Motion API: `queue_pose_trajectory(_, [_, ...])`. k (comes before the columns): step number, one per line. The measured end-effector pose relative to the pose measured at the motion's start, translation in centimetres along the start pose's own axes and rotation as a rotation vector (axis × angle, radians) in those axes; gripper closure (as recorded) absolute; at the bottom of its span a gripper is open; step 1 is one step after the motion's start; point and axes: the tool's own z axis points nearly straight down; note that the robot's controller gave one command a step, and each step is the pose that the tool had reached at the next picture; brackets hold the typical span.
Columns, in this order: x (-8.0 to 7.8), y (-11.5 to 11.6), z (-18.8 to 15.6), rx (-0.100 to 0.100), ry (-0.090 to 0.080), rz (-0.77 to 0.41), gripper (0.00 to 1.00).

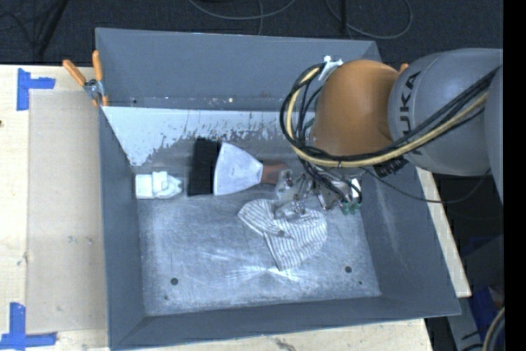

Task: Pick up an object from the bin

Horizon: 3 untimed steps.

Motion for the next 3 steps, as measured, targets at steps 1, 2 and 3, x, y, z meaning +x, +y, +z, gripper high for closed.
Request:
queue_pose_trajectory(1, [-0.4,0.0,-2.0,0.003,-0.021,-0.002,1.0])
queue_pose_trajectory(2, [0.0,0.2,-1.5,-0.001,0.006,-0.005,1.0])
queue_pose_trajectory(3, [-0.7,0.0,-3.2,0.004,-0.02,-0.05,1.0])
